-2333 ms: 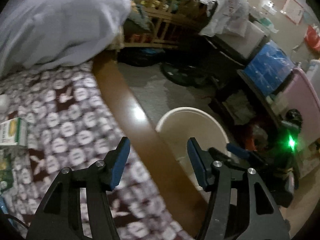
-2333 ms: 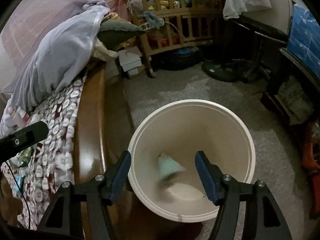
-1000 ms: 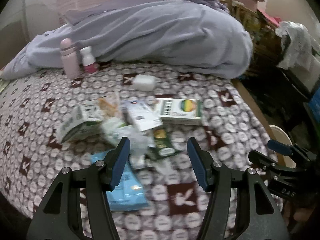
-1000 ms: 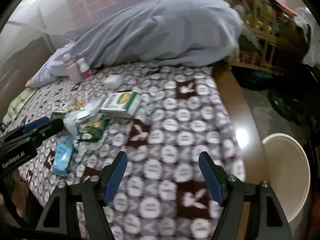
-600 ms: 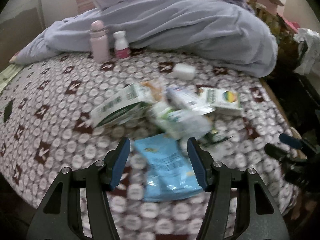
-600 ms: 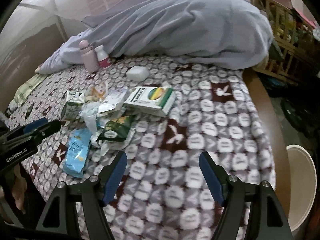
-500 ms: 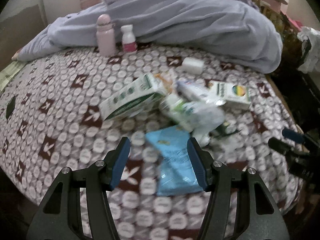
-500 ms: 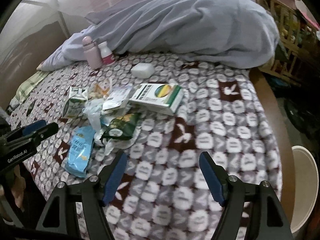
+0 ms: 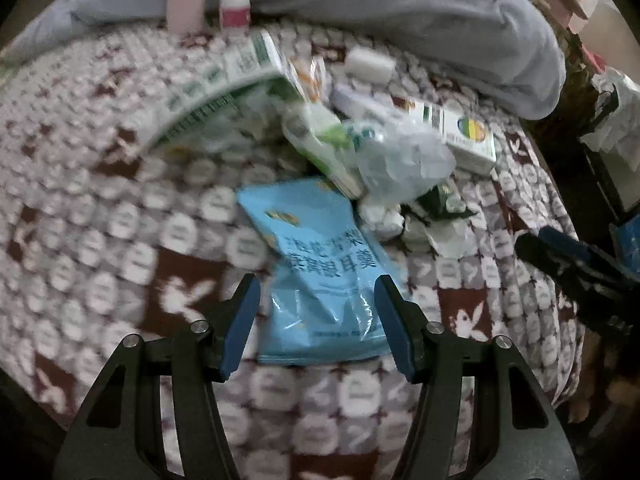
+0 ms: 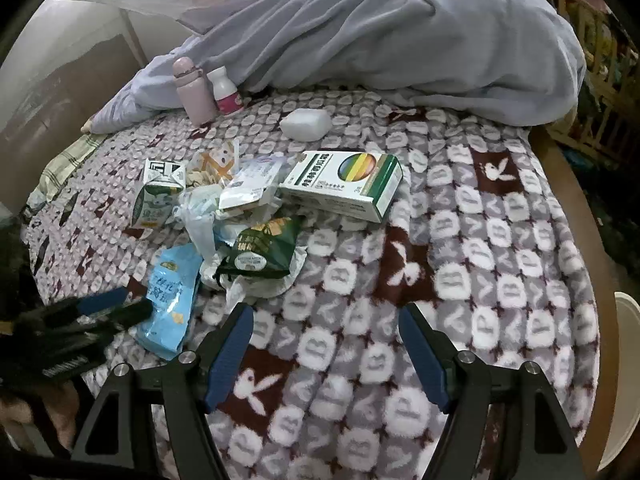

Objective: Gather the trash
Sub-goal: 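Grasp the blue snack bag with the left tool while the right tool grasps the dark green packet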

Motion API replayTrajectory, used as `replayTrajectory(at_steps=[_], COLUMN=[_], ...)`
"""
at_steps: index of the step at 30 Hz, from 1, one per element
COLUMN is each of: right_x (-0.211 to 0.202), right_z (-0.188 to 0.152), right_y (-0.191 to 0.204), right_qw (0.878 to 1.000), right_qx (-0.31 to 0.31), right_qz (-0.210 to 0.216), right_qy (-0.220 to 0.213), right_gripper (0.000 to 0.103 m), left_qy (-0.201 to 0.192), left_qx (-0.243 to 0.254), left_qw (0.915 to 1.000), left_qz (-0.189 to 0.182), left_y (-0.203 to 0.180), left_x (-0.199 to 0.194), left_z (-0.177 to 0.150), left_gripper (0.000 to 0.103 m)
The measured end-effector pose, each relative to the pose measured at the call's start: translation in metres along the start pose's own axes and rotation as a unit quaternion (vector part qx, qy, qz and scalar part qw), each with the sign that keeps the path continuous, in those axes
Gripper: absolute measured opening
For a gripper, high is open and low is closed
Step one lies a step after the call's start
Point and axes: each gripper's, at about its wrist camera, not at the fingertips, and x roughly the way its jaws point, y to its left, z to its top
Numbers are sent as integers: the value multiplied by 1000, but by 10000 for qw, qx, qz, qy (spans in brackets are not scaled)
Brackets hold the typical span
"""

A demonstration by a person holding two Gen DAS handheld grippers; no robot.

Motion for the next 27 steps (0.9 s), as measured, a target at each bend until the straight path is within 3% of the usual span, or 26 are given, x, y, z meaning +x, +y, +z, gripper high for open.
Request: replayTrajectory(at_steps=[3,9,12,13,15,17,21,27], right_x=[7,40,64,73,81,75,43,8], right_z=[11,36,45,46,42,36,27,18], right_y=[5,21,26,25,22,18,2,-21], right_qw=[9996,9964,9944,9935,9926,9929,9949,9974], right_qx=[12,23,51,104,193,206,251,303], right_qz=[276,805,926,954,975,1020,950,645], right_qy=[38,280,499,619,702,585,223,-87], right_gripper=[73,72,55,44,35,22,17,15], left_qy=[104,193,220,228,225,218,161,-38], left_qx=[54,25,-110,-128,-105,-69,61,299], left_qw=[9999,9998,9995,9994,9994,9994,9994,9990], left_qz=[78,-44,-176,-210,-238,-278,-298,-319], left_y=[-6,-4,3,3,4,4,-1,-11], left_x=[13,17,19,20,20,21,16,-6], left_z=[-1,2,3,3,3,3,1,-9], left_gripper=[64,64,64,64,64,64,55,53])
